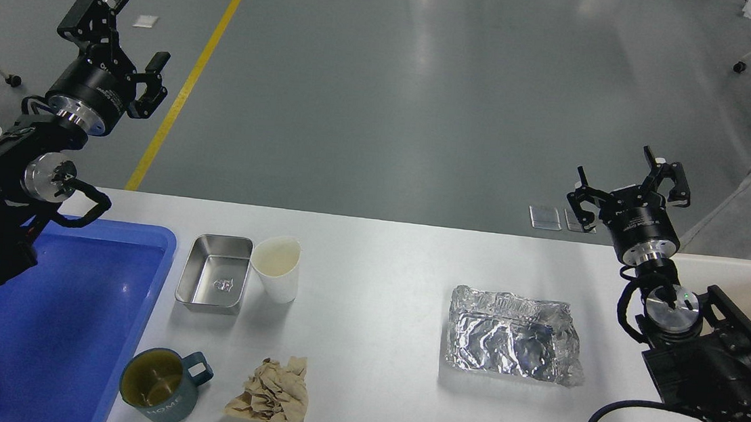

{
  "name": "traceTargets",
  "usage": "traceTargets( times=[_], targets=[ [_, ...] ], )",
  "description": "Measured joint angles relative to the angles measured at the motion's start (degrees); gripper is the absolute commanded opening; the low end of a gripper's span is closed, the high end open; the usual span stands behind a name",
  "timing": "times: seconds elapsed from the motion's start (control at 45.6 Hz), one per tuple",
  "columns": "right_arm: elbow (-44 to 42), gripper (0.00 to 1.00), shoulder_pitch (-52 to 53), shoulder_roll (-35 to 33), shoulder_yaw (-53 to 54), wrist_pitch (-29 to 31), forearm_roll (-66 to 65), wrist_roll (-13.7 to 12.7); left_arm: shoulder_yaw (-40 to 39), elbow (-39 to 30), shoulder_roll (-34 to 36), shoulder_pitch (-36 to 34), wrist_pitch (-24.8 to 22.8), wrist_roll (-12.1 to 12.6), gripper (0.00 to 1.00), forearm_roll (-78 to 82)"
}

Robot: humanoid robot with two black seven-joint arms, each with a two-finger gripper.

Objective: Tidy desktop
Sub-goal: 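Swing the left arm outward toward the blue tray, then lower the left gripper to the teal mug and grasp it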

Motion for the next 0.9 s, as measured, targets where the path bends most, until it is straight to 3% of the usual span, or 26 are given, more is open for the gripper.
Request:
traceTargets(
  times=[0.088, 0.241, 0.373, 0.461, 0.592, 0.746, 0.9],
  targets=[
    [0.1, 1.0, -0.3, -0.1, 0.0, 0.0, 0.0, 0.0, 6.3, -7.5, 6.1, -0.2, 3.5, 1.6, 0.97, 1.2],
    [0.1, 1.0, -0.4, -0.1, 0.1, 0.1, 0.0, 0.0, 14.3, -19.5, 17.0, -0.2, 4.4, 4.0, 0.97, 5.5],
    [0.2, 1.0, -0.4, 0.1, 0.1, 0.1, 0.0, 0.1, 19.6, -27.4, 25.1, -0.2, 4.1, 9.5, 0.97, 12.3],
    [0.3, 1.0, -0.5, 0.2, 0.1, 0.2, 0.0, 0.1, 21.2, -32.5, 29.9, 0.0, 3.3, 11.5, 0.97, 18.4],
    [0.3, 1.0, -0.6, 0.2, 0.1, 0.3, 0.0, 0.1, 21.7, -38.7, 37.5, 0.7, -0.3, 12.1, 0.97, 24.0],
    [0.1, 1.0, -0.6, 0.3, 0.1, 0.3, 0.0, 0.2, 22.1, -43.6, 44.3, 1.0, -5.9, 11.1, 0.96, 32.9],
    [0.0, 1.0, -1.1, 0.3, 0.0, 0.2, -0.1, 0.2, 22.2, -50.4, 50.6, 2.0, -7.5, 10.6, 0.96, 43.2]
  ],
)
